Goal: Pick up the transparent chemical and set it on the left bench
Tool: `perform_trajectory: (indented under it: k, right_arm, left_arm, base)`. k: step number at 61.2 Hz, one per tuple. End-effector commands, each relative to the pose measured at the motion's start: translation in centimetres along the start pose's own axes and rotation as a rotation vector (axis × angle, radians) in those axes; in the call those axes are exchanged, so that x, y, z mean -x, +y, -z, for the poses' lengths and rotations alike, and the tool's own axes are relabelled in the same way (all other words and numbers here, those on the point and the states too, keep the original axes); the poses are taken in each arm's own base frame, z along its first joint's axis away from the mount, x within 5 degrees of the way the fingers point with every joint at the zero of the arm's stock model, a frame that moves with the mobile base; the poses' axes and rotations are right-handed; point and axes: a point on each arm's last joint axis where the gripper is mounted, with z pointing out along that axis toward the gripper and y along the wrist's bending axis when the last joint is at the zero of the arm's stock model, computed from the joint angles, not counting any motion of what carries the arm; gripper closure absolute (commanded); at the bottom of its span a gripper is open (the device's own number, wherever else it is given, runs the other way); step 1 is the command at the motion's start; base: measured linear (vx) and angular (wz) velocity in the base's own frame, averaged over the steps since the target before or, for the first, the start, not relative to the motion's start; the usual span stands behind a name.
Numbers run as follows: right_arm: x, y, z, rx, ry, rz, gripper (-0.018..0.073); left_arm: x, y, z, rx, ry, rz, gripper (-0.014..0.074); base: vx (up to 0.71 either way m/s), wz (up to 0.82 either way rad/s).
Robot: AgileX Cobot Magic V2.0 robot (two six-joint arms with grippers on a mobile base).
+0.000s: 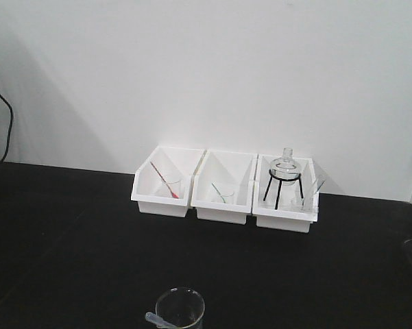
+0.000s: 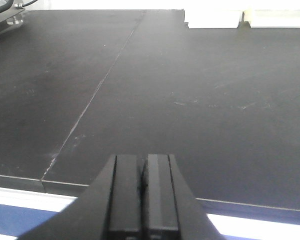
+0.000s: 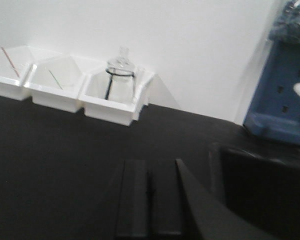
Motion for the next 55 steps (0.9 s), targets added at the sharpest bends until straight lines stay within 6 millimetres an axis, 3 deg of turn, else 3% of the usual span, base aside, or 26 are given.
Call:
perform_trajectory:
  k: [1, 8, 13, 55]
  right_arm:
    - [-0.6, -0.2, 0.9, -0.066, -0.055, 0.004, 0.0568]
    - [-3.5, 0.1, 1.0, -0.098, -0.051, -0.034, 0.0566]
    - [-4.1, 0.2, 1.0, -0.086, 0.011, -0.116, 0.0567]
    - [-4.1, 0.2, 1.0, -0.088, 0.016, -0.124, 0.0567]
  left_arm:
    - [0.3, 0.0, 0.1, 0.002, -0.081, 0.009, 0.0600]
    - [0.3, 0.0, 0.1, 0.002, -0.081, 0.009, 0.0600]
    - [0.3, 0.0, 0.1, 0.002, -0.081, 0.009, 0.0600]
    - [0.3, 0.0, 0.1, 0.002, -0.081, 0.009, 0.0600]
  base:
    - [0.00, 0.00]
    - [0.00, 0.00]
    - [0.00, 0.00]
    - [0.00, 0.00]
